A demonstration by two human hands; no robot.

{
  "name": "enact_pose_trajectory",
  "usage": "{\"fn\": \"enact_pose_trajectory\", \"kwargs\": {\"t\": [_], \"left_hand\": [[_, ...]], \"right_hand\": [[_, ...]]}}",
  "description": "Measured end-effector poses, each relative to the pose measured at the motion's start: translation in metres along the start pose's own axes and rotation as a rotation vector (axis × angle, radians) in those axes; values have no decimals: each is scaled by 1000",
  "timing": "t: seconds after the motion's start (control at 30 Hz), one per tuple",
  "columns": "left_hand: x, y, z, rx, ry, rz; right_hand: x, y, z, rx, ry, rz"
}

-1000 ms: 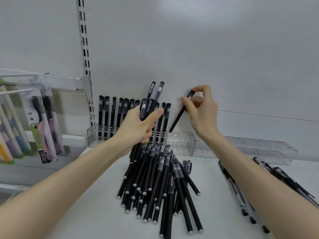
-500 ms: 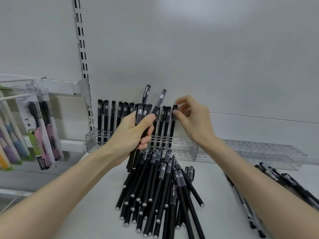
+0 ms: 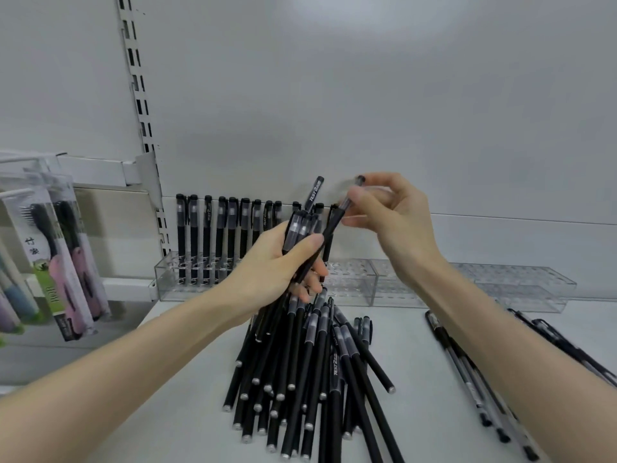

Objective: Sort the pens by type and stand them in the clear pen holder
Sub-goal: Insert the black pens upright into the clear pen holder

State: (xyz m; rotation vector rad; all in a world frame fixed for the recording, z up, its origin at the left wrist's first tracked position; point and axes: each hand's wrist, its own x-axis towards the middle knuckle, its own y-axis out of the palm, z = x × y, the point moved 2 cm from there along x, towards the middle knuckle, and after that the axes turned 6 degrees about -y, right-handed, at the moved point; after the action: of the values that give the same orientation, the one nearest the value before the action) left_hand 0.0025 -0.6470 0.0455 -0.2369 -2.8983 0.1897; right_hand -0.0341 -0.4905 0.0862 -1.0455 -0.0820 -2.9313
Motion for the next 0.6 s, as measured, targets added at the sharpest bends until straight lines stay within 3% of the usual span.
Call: {"fn": "enact_pose_trajectory", "kwargs": {"t": [0.1, 0.17, 0.3, 0.6], "left_hand": [[5, -15, 3, -16, -33, -157], [7, -24, 6, -17, -45, -223], [6, -23, 7, -68, -71, -193], [4, -19, 7, -189, -110, -112]], "right_hand": [[17, -20, 8, -89, -124, -181], [22, -29, 6, -216, -201, -202], [22, -25, -12, -420, -246, -141], [22, -9, -33, -486, -279, -65]]}}
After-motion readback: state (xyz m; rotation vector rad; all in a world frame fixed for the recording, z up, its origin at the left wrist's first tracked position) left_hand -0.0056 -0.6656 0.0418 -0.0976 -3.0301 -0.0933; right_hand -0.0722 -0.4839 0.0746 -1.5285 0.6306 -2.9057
